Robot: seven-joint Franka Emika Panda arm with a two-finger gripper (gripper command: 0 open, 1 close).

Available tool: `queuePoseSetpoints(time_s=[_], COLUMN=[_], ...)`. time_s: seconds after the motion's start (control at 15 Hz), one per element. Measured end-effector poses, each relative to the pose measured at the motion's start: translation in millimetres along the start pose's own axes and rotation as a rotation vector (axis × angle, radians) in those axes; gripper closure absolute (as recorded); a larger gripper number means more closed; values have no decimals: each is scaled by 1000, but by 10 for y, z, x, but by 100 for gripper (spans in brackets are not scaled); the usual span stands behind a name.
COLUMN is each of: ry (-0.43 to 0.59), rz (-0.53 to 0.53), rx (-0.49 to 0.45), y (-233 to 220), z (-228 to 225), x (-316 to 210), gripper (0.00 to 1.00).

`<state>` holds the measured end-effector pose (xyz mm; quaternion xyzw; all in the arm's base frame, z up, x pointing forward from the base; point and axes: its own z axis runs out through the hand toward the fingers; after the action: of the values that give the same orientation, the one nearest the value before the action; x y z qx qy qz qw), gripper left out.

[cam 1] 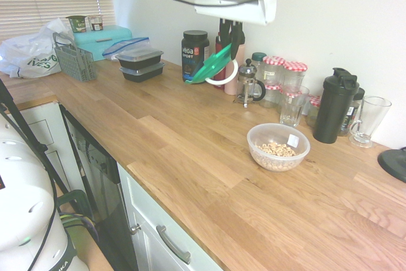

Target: Cover the lid of food container

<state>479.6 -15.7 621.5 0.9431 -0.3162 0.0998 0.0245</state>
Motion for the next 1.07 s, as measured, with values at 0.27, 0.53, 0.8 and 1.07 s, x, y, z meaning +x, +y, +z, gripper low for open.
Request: queuePoseSetpoints(time_s=[0.27,0.53,0.8,1.07], ry=[183,354,502,669], rz=[-48,-45,-1,30], rx=[-210,-428,-640,-847], y=[-220,-188,-82,-34], z=[-145,-114,291,849], x=[-239,-197,-241,-73], gripper=[100,100,100,100])
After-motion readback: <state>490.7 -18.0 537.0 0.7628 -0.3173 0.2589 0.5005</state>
